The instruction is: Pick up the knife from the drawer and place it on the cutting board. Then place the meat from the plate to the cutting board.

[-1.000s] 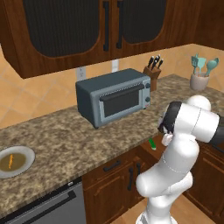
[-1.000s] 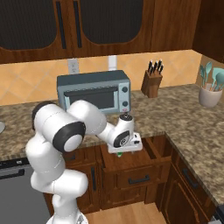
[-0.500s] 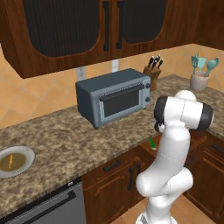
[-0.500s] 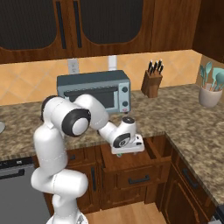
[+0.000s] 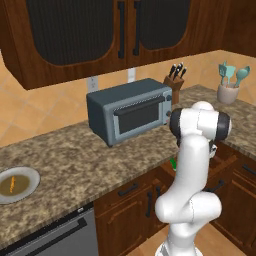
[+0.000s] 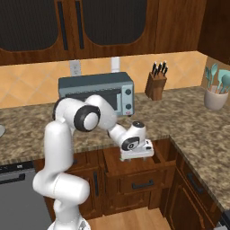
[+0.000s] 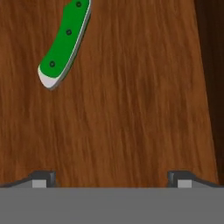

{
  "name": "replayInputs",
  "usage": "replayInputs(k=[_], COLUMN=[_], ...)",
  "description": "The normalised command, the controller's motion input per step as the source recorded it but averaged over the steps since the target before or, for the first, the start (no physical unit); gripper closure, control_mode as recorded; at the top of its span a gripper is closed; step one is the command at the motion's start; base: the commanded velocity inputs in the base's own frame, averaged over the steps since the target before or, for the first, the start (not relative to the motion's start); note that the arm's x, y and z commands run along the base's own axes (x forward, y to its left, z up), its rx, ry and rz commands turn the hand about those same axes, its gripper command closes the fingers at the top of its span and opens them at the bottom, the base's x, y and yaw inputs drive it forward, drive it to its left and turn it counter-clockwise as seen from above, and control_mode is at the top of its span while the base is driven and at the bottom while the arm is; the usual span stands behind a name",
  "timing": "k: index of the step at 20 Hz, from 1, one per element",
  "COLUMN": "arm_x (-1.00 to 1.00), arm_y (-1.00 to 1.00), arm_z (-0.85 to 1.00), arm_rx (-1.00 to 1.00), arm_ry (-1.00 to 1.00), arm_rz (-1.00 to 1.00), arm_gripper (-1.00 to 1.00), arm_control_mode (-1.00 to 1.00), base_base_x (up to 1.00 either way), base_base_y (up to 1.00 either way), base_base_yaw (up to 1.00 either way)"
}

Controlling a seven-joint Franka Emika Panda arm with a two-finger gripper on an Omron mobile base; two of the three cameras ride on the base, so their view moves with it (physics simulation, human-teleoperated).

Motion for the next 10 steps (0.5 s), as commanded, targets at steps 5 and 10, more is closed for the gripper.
replayInputs(k=[5, 10], arm_x=[0.25, 0.17], arm_y=[-0.24, -0.28], arm_z=[-0.30, -0.43], arm_rx=[0.00, 0.00], arm_ry=[0.03, 0.04], arm_rz=[0.00, 0.00], arm_gripper=[-1.00, -1.00], arm_control_mode=[-1.00, -1.00], base_base_x=[0.00, 0.00], base_base_y=[0.00, 0.00], base_base_yaw=[0.00, 0.00])
